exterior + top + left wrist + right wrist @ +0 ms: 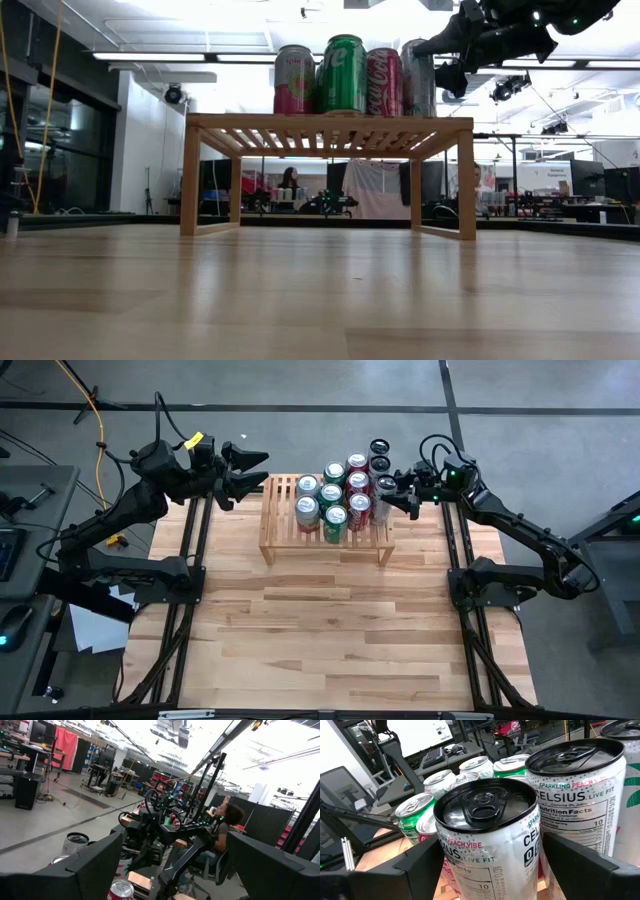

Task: Place canned beverage on shelf
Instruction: Put the white pink soda can on the shelf aligned with the other white pink soda cans, then return to Home Position

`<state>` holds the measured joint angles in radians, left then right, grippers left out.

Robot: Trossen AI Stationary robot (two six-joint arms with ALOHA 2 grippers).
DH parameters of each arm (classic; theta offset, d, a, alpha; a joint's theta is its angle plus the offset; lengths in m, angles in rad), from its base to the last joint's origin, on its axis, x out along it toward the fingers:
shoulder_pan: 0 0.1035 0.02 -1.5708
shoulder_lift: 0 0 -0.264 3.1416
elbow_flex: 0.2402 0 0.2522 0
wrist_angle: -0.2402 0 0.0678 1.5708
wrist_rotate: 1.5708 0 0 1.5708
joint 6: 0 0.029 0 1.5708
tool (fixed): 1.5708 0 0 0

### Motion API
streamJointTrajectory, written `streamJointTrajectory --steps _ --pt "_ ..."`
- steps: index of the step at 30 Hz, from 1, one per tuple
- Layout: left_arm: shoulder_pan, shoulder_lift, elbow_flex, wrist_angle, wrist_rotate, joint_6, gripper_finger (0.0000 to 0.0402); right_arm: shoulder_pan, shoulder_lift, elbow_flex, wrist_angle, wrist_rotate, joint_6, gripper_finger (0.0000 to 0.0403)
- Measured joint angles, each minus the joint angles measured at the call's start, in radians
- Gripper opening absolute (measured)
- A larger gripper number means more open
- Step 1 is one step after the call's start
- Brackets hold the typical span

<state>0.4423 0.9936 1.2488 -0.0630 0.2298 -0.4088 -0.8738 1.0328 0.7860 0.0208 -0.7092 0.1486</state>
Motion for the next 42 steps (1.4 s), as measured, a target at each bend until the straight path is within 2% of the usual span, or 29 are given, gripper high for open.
streamJointTrajectory --steps 9,16,18,23,30,42 --pt "0.0 0.0 0.0 0.0 0.0 -0.006 0.0349 0.0 0.0 0.003 -0.005 -0.001 0.0 0.0324" --pt "0.0 0.0 0.0 0.0 0.0 -0.007 0.0349 0.018 0.0 0.067 -0.048 0.003 -0.051 0.0389" --pt "0.0 0.0 0.0 0.0 0.0 -0.008 0.0349 0.023 0.0 0.083 -0.084 0.003 -0.079 0.0397" --pt "0.0 0.0 0.0 0.0 0.0 -0.007 0.0349 0.026 0.0 0.1 -0.136 0.004 -0.105 0.0396" --pt "0.0 0.0 0.0 0.0 0.0 -0.007 0.0349 0.026 -0.005 0.103 -0.123 0.003 -0.105 0.0395" --pt "0.0 0.0 0.0 0.001 0.0 -0.007 0.0349 0.021 -0.042 0.103 0.015 0.003 -0.034 0.0395"
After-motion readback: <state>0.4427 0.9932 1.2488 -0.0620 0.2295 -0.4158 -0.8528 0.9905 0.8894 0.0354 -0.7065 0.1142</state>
